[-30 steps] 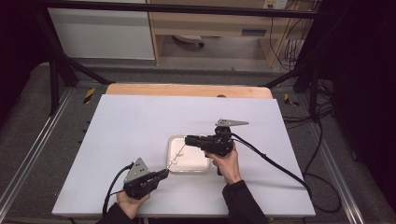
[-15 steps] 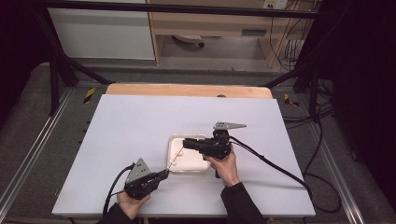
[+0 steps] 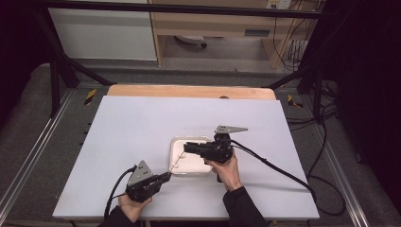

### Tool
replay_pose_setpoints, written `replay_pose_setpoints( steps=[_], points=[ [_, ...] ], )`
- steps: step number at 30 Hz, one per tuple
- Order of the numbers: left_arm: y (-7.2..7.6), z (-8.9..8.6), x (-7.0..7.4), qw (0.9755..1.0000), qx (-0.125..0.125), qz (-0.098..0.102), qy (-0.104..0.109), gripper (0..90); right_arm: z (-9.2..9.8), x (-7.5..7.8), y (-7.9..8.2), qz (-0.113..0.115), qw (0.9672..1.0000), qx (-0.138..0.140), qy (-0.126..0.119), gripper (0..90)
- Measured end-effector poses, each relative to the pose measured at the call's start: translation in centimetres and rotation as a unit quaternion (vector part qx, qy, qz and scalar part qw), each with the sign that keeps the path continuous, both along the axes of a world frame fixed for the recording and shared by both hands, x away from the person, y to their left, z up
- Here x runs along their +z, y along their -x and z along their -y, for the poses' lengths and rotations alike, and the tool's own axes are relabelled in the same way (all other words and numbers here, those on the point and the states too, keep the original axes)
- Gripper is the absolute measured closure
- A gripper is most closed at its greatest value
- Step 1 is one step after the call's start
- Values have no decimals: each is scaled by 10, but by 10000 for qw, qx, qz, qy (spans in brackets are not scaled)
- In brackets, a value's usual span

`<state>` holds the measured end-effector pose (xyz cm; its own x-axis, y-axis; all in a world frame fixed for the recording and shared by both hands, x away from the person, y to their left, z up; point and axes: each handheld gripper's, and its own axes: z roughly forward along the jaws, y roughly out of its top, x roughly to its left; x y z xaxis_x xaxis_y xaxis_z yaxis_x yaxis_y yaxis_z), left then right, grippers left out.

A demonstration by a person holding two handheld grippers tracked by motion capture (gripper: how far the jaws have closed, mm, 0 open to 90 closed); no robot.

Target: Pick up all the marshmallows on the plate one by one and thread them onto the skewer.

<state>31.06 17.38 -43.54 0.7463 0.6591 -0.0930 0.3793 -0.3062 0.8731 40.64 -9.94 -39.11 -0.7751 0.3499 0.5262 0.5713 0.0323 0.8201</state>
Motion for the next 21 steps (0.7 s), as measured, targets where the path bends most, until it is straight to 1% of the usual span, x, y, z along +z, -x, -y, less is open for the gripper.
replay_pose_setpoints(
  steps=[19, 21],
  points=[
    [0, 0, -1, 10000, 9, -46, -32, 883, -4, -5, 3, 30, 10000, 48, -9, 807],
    [-1, 1, -1, 10000, 2, -68, -24, 883, -4, -6, 4, 61, 10000, 57, -7, 808]
  ],
)
